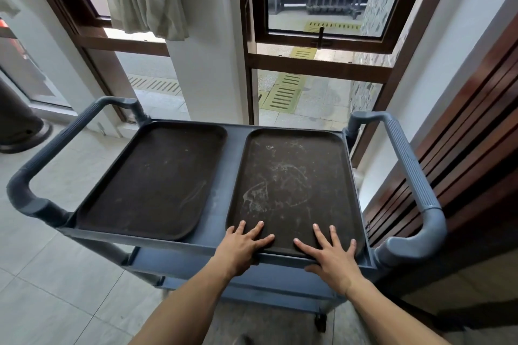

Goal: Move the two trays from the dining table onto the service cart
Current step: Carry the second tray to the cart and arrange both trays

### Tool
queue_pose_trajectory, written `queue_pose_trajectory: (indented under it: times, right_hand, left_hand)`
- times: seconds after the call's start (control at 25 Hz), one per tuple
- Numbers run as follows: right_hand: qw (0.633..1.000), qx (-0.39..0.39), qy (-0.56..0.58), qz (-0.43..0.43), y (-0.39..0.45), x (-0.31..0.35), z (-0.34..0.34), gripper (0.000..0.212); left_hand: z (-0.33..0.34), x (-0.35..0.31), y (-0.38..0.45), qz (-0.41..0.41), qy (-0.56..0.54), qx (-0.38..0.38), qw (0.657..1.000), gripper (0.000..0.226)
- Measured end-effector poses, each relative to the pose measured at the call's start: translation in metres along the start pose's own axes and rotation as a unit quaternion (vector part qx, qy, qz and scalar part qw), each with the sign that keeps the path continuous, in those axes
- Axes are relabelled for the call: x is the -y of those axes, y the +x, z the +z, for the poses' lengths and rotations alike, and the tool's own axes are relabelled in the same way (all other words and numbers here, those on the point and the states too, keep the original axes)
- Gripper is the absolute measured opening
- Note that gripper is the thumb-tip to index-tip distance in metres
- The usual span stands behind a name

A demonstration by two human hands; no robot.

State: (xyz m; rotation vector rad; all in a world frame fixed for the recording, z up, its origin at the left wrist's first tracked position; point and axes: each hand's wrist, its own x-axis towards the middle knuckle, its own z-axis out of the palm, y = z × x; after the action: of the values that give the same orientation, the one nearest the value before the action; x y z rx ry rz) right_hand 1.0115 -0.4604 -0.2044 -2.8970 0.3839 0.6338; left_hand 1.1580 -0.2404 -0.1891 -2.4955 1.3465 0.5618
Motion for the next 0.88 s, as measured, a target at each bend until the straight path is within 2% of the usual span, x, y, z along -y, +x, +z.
queue_pose_trajectory:
  times: [0.24,0.48,0.88]
  right_hand:
    - [1.000,-0.004,0.009,0.028,-0.011,0.012,0.001,0.065]
    - [0.996,0.073,0.045,0.036,-0.016,0.018,-0.019,0.080]
    - [0.995,0.073,0.064,0.024,-0.028,0.012,-0.029,0.085]
  left_hand:
    - [-0.002,-0.009,-0.014,-0.008,-0.001,-0.002,1.000,0.075]
    - [0.001,-0.017,-0.020,-0.040,-0.044,0.044,0.997,0.092]
    - [-0.006,-0.018,-0.049,-0.067,-0.102,0.053,0.991,0.094]
